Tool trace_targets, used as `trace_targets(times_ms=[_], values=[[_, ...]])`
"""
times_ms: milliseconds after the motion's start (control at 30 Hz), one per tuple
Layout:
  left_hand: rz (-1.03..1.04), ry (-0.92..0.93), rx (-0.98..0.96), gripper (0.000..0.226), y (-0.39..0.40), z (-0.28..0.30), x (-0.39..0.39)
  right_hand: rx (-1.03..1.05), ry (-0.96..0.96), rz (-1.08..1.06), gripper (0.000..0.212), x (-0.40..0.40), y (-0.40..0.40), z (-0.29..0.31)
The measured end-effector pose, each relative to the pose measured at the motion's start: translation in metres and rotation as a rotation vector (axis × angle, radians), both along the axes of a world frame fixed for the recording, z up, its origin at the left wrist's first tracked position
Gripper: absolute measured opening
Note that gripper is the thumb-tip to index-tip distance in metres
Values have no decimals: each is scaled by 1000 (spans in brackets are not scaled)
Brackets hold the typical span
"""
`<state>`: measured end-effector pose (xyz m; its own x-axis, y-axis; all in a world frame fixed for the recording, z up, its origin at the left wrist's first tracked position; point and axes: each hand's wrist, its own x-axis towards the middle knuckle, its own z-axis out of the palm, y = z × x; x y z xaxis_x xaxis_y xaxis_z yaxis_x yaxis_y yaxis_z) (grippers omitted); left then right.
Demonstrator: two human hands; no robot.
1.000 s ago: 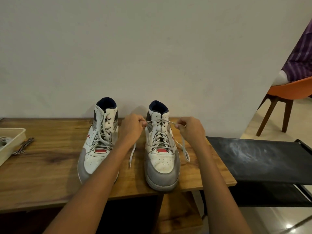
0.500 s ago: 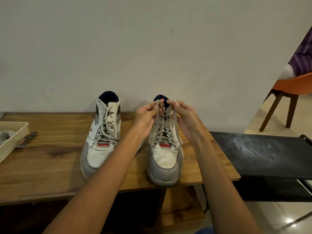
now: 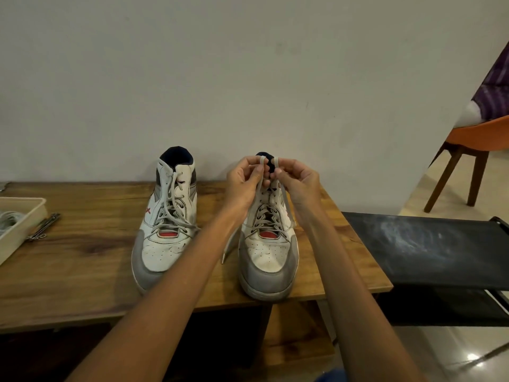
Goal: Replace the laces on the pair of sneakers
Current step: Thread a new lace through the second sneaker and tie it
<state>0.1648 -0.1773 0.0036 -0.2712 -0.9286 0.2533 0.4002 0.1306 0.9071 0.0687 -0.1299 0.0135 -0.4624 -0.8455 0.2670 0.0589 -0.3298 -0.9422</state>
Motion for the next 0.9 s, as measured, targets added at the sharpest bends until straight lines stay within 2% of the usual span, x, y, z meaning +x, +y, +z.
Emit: trace_targets(times_ms=[233, 333, 400, 467, 600, 700, 800, 900], values=[[-20, -144, -186, 8, -2, 1, 5, 21, -41, -72, 11, 2, -5, -1], [-60, -260, -253, 18, -8, 1, 10, 19, 99, -69, 10, 2, -5, 2], [-70, -249, -218, 18, -8, 1, 11, 38, 241, -6, 9, 0, -3, 5], [-61, -186, -104, 18, -8, 2, 11, 73, 333, 73, 14, -5, 0, 9], [-23, -166, -28, 7, -8, 2, 8, 85, 398, 120, 19, -15, 3, 9], [-38, -159, -1, 5, -8, 2, 8, 81, 375, 63, 15, -14, 0, 5], [-85, -181, -17, 7, -10, 4, 14, 100, 305, -93, 15, -4, -8, 1], [-28, -270, -149, 12, -13, 5, 19, 135, 323, -248, 16, 6, -17, -1]])
